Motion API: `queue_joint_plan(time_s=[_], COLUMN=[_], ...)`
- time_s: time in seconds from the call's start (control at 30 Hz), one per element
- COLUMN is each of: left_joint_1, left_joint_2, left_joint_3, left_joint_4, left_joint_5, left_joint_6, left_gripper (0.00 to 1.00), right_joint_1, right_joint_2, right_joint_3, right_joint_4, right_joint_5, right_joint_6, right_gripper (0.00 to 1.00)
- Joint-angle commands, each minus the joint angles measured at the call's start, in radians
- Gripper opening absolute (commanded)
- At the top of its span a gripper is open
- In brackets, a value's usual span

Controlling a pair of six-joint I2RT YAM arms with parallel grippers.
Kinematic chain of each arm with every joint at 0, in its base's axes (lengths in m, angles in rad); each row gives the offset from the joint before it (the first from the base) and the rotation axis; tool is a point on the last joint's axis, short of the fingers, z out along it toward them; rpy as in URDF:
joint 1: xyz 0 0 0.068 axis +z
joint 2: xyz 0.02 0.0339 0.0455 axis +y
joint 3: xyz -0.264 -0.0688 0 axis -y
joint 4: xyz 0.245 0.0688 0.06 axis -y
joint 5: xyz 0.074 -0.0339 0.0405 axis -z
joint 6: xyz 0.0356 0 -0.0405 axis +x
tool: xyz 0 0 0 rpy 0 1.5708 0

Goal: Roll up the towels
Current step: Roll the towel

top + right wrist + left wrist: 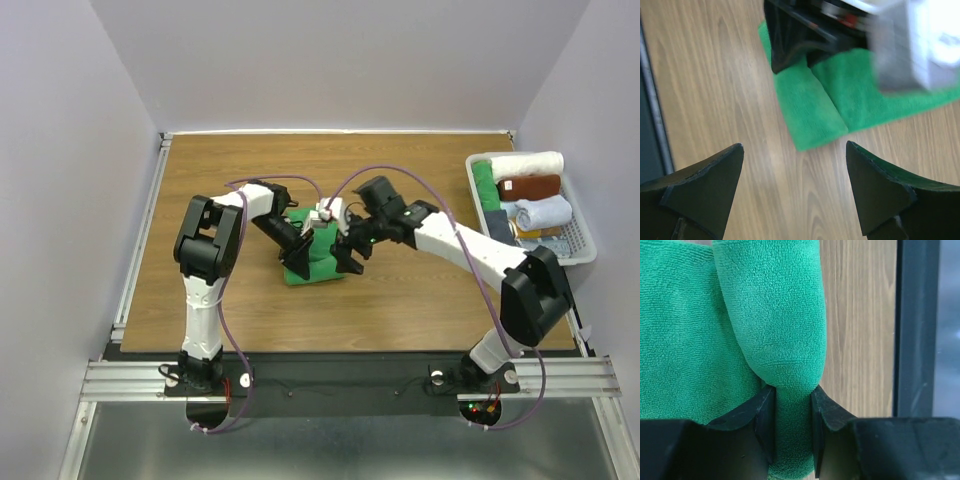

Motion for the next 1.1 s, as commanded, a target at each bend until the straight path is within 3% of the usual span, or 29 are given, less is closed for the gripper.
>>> queue_joint_plan(time_s=[0.0,0.23,0.43,0.57,0.7,0.8,0.83,0.87,1.07], left_joint_1=[-0.004,0.005,0.008,0.014,0.025,0.043,0.050,0.056,0.149], left_joint_2=[0.127,0.156,0.159,0.142,0.106,0.055,0.023,0.003,-0.123], left_joint_3=[-0.042,0.009,0.033,0.020,-0.002,-0.026,-0.032,-0.046,-0.072], left_joint_4=[-0.018,-0.012,-0.012,0.039,0.073,0.090,0.093,0.103,0.071], left_joint_5=[-0.266,-0.277,-0.291,-0.288,-0.277,-0.251,-0.243,-0.237,-0.172], left_joint_6=[0.027,0.008,0.004,-0.026,-0.041,-0.050,-0.059,-0.067,-0.055], left_gripper=[0.26,0.27,0.28,0.31,0.39,0.51,0.58,0.61,0.84], right_joint_1=[0.104,0.221,0.230,0.232,0.232,0.229,0.229,0.226,0.193], right_joint_2=[0.048,0.151,0.223,0.254,0.266,0.265,0.259,0.257,0.265], right_joint_3=[0.009,-0.017,-0.023,-0.066,-0.096,-0.104,-0.104,-0.100,-0.061], right_joint_4=[0.107,0.255,0.273,0.276,0.273,0.264,0.243,0.224,0.069], right_joint_5=[0.216,0.365,0.316,0.295,0.260,0.220,0.194,0.180,0.036], right_joint_6=[-0.089,-0.199,-0.188,-0.193,-0.184,-0.158,-0.155,-0.149,-0.106], right_gripper=[0.87,0.89,0.88,0.72,0.31,0.15,0.04,0.01,0.01])
